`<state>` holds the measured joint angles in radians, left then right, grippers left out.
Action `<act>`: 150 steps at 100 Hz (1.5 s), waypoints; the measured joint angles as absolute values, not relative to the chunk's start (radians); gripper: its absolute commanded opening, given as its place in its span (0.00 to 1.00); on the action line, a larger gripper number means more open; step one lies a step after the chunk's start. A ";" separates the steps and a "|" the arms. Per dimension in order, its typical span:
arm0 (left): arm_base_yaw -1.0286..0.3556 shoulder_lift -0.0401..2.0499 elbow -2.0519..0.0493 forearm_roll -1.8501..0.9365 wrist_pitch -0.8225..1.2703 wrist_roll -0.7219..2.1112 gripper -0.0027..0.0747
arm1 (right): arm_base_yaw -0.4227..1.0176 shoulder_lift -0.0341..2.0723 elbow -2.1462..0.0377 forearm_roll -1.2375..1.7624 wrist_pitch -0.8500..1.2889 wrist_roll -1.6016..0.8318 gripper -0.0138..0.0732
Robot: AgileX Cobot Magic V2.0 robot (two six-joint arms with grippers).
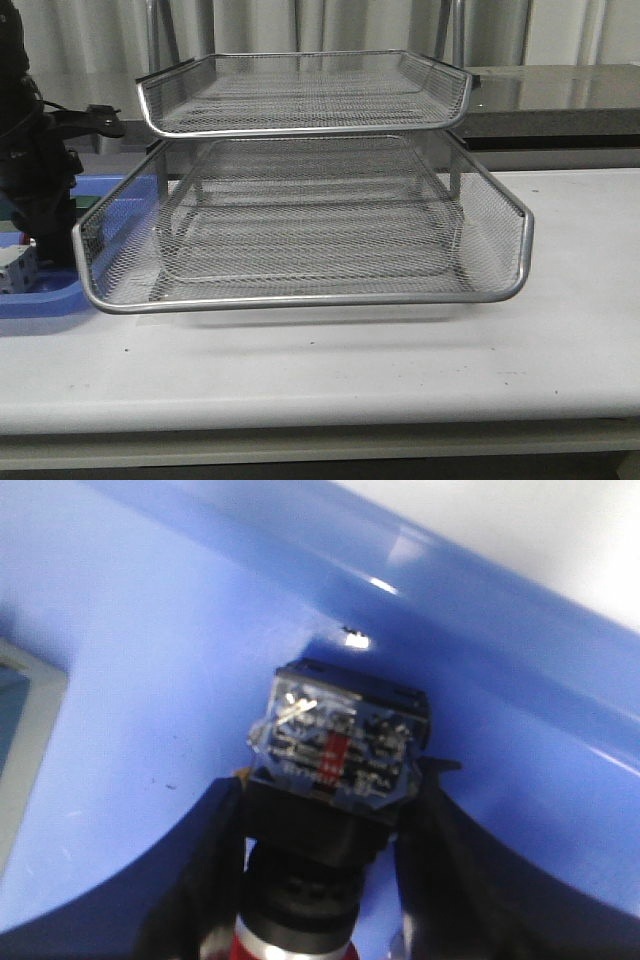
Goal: Place button on rack with both arms
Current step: 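Grasp the red push button from the blue tray with the left gripper, then carry the red push button into the pulled-out middle tray with the left gripper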
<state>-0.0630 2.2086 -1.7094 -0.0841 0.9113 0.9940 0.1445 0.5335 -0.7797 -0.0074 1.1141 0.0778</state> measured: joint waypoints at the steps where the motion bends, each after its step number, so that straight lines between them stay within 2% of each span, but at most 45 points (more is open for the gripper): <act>1: -0.063 2.209 -1.709 -0.084 0.914 0.994 0.08 | 0.145 0.533 -0.780 -0.007 1.114 0.078 0.08; 17: -0.063 2.180 -1.709 -0.084 0.955 0.965 0.01 | 0.145 0.533 -0.780 -0.007 1.114 0.078 0.08; 45: -0.063 2.072 -1.733 -0.112 1.019 0.938 0.01 | 0.145 0.533 -0.780 -0.007 1.114 0.078 0.08; 88: -0.063 1.874 -1.776 -0.173 1.227 0.905 0.01 | 0.145 0.533 -0.780 -0.007 1.114 0.078 0.08; 128: -0.063 1.695 -1.777 -0.293 1.254 0.893 0.01 | 0.145 0.533 -0.780 -0.007 1.114 0.078 0.08; 150: -0.138 1.655 -1.778 -0.301 1.254 0.854 0.01 | 0.145 0.533 -0.780 -0.007 1.114 0.078 0.08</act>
